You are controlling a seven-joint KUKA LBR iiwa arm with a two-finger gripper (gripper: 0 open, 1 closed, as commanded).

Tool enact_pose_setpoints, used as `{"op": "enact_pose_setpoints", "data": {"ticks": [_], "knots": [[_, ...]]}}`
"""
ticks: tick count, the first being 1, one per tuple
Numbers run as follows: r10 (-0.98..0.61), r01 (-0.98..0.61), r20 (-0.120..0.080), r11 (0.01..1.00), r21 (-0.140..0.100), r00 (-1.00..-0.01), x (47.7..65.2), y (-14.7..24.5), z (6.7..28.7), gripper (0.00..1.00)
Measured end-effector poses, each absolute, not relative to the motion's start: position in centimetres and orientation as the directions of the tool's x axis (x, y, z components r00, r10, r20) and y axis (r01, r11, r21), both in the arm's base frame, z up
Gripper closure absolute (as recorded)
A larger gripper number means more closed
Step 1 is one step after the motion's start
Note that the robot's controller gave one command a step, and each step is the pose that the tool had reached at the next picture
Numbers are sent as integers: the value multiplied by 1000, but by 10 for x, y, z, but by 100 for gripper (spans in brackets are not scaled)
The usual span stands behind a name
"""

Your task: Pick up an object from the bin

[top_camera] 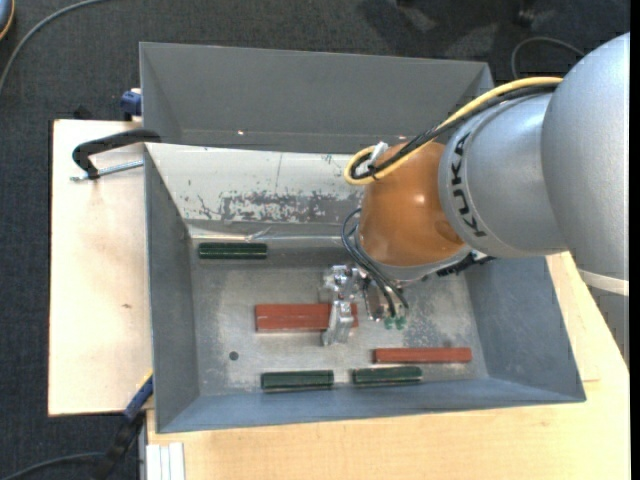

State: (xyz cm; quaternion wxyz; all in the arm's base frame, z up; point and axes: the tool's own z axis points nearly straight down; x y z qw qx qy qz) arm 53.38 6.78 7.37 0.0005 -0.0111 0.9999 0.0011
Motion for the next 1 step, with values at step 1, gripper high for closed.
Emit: {"op": "enact_pose_setpoints", "data": {"ticks": [1], "knots": [[-18,-18,-12,1000,3,-1000,512,79,222,100]]}}
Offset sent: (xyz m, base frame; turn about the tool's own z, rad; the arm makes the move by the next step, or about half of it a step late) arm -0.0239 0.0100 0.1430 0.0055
